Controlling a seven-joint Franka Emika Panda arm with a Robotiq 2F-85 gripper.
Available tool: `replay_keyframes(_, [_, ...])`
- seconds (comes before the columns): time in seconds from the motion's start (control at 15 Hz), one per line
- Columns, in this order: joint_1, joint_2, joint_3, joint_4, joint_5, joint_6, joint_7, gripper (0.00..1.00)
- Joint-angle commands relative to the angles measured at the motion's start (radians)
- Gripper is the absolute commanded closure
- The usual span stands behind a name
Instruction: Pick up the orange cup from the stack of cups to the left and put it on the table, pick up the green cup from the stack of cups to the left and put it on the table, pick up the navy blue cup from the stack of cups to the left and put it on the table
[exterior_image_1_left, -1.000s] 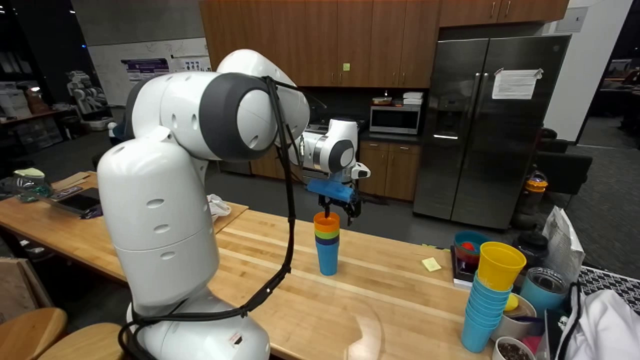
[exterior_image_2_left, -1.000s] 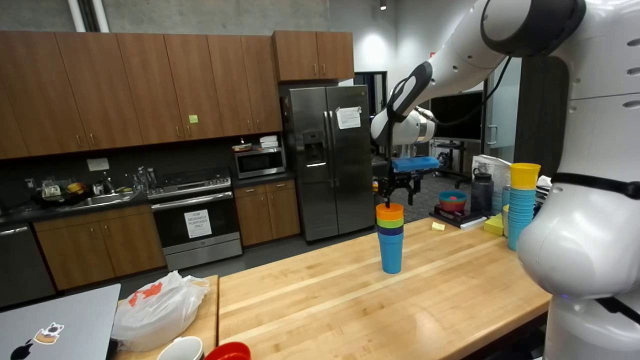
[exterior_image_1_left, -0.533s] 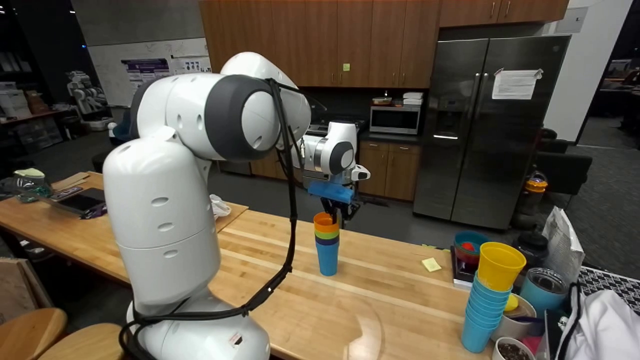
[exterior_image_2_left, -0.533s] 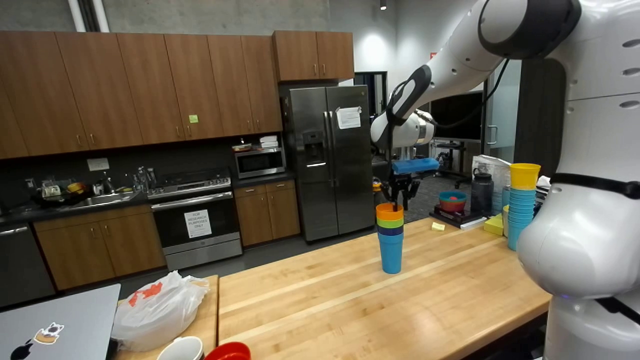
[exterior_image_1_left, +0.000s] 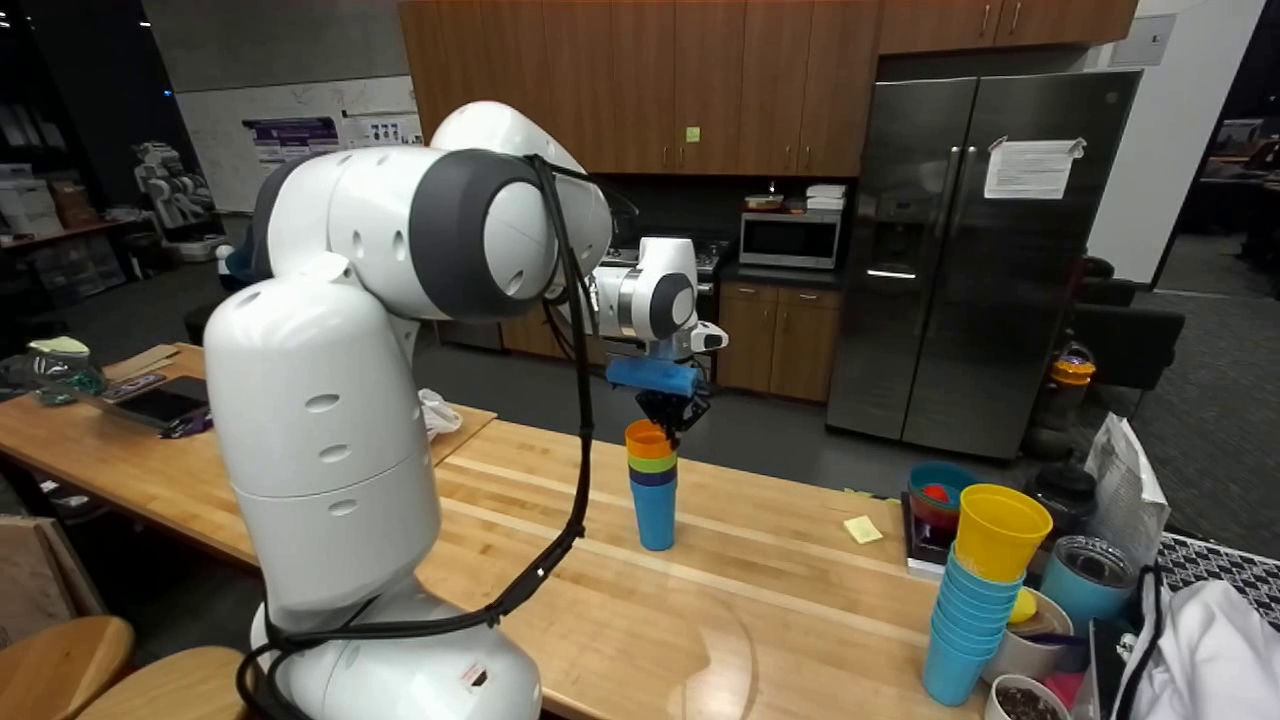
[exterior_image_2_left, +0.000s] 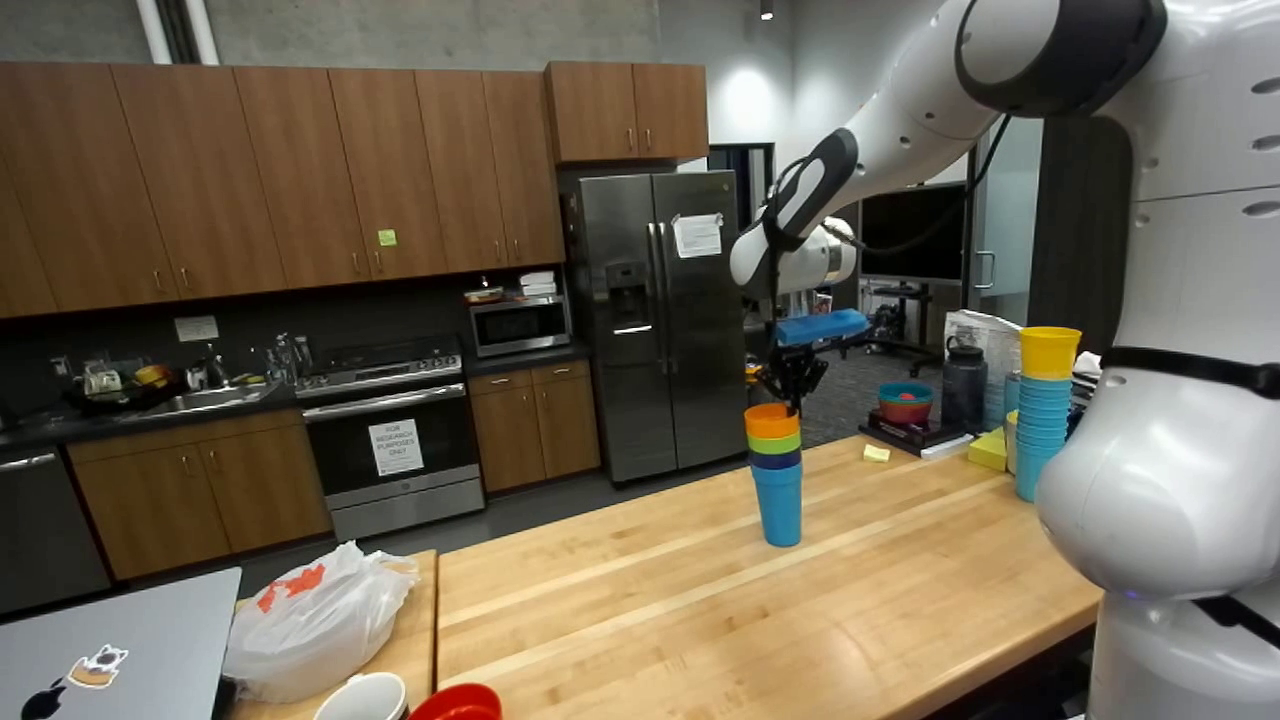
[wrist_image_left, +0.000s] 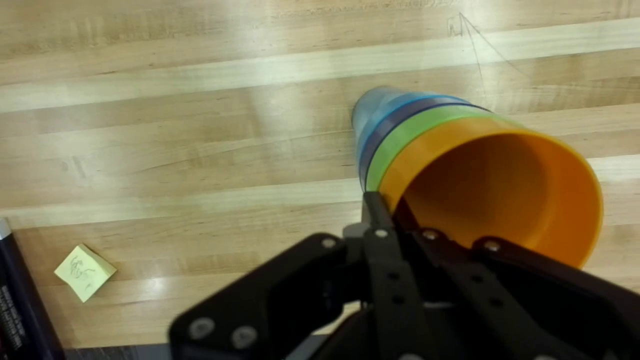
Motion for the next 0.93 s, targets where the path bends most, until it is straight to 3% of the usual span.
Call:
replay_keyframes(0.0, [0.006, -0.016, 0.002, 0.011, -0.012, -0.035, 0.018, 0.99])
replay_keyframes(0.87, [0.016, -0.141, 0.019, -0.049, 0.013, -0.011, -0.012, 0.99])
